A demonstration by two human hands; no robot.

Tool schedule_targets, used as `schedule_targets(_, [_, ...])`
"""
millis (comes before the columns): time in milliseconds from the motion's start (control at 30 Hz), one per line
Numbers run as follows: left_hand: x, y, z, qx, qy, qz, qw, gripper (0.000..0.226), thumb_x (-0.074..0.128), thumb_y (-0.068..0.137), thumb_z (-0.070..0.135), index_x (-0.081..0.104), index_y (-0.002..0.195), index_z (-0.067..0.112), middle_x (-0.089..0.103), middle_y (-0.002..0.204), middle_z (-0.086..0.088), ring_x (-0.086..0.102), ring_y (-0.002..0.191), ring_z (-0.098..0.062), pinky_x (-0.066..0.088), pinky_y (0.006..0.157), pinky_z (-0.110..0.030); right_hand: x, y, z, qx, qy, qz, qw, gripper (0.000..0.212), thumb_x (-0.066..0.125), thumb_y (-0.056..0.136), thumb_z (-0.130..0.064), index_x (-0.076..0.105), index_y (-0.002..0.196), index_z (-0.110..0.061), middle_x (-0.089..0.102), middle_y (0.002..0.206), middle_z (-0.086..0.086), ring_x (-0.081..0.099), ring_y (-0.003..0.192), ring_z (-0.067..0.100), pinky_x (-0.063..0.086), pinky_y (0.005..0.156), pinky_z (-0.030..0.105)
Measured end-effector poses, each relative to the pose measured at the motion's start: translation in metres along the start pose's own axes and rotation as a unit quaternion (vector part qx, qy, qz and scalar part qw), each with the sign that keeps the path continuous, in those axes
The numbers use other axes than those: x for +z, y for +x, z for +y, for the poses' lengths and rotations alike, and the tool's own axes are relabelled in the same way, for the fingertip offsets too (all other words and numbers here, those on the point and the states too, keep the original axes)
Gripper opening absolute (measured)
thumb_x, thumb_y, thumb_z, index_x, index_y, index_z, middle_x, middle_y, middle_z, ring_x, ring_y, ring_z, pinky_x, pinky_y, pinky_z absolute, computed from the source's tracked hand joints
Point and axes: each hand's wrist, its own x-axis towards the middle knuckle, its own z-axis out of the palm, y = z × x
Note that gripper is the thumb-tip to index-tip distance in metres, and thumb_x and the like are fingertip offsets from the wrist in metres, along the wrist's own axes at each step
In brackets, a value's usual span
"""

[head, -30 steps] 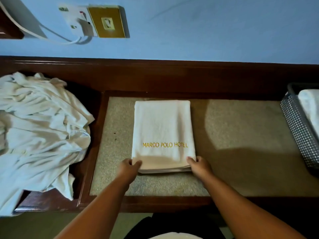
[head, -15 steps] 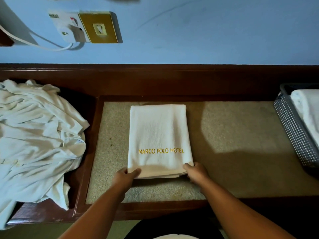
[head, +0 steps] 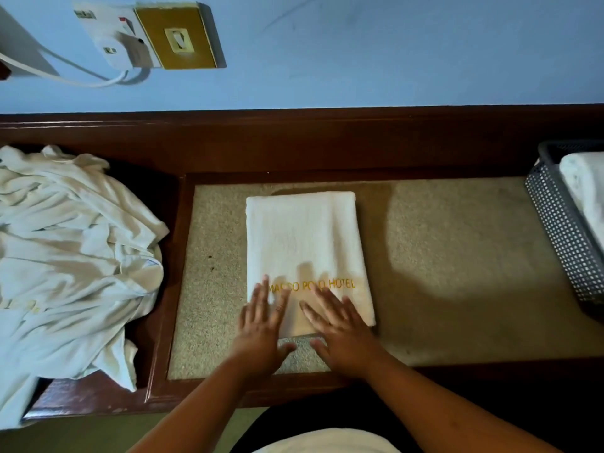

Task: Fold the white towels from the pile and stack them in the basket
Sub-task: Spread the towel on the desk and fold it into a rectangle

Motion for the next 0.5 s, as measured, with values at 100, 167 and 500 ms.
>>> schedule_targets(100, [0.023, 0.000, -0.011, 0.060, 0.051, -0.093, 0.993, 0.094, 0.040, 0.093, 0.070, -0.036, 0.145, 0.048, -0.053, 0.150, 0.005, -0.045, 0.141, -0.025, -0.010, 0.121, -0.058, 0.020, -0.015, 0.017, 0.019, -0.044, -0.066, 0.997, 0.090, 0.048, 0.084, -0.069, 0.021, 0.159, -0.027, 0.000, 0.168, 0.002, 0.008, 0.154, 0.024, 0.018, 0.115, 0.051])
schedule_targets(167, [0.031, 0.000, -0.018, 0.064, 0.051, -0.090, 0.993, 0.093, 0.036, 0.091, 0.076, -0.034, 0.146, 0.048, -0.048, 0.154, 0.004, -0.047, 0.140, -0.019, -0.020, 0.116, -0.054, 0.022, -0.021, 0.024, 0.035, -0.038, -0.077, 0.996, 0.092, 0.040, 0.088, -0.075, 0.019, 0.160, -0.022, 0.004, 0.168, 0.005, 0.011, 0.153, 0.026, 0.017, 0.113, 0.047])
schedule_targets(500, [-0.014, 0.061, -0.001, 0.046, 0.029, 0.096, 0.994, 0.078, 0.016, 0.102, 0.059, -0.014, 0.159, 0.016, -0.030, 0.164, -0.008, -0.026, 0.151, -0.027, -0.012, 0.122, -0.045, -0.021, 0.056, 0.012, 0.102, 0.008, 0.010, 0.995, 0.081, 0.017, 0.098, -0.065, -0.008, 0.159, -0.017, -0.027, 0.164, 0.004, -0.025, 0.151, 0.020, -0.011, 0.122, 0.041])
